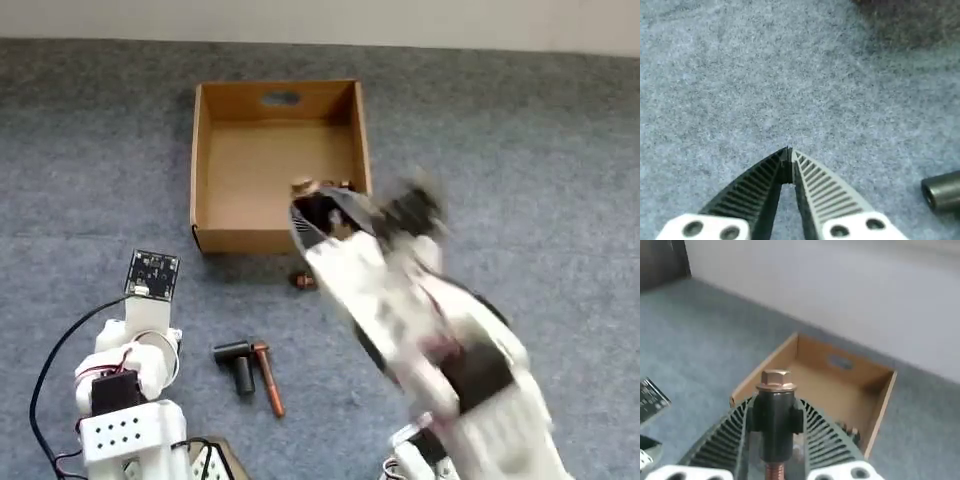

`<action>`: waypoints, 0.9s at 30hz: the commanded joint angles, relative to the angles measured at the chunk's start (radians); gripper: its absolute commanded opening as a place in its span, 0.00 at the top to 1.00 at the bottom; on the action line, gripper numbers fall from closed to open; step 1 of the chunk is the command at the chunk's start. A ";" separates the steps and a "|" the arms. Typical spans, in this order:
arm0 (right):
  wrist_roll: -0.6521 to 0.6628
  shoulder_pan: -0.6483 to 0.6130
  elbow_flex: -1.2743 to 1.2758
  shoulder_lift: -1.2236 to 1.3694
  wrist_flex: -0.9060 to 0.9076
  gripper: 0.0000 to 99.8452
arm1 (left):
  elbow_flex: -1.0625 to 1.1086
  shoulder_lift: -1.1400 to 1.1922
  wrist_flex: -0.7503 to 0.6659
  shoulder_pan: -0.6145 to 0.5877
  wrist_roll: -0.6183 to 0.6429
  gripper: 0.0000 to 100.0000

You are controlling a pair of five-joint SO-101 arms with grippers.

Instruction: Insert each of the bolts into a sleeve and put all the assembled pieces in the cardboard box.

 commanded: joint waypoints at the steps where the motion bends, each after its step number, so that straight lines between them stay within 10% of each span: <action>1: -0.046 0.044 -0.159 0.283 0.064 0.99 | -0.002 -0.010 -0.014 -0.008 -0.003 0.98; 6: -0.284 0.136 -0.344 0.567 0.073 0.99 | -0.002 -0.010 -0.014 -0.010 -0.003 0.98; 14: -0.181 0.136 -0.636 0.914 0.074 0.99 | -0.002 -0.010 -0.014 -0.010 -0.003 0.98; 27: -0.376 0.163 -0.858 1.294 0.073 0.99 | -0.002 -0.010 -0.014 -0.010 -0.003 0.98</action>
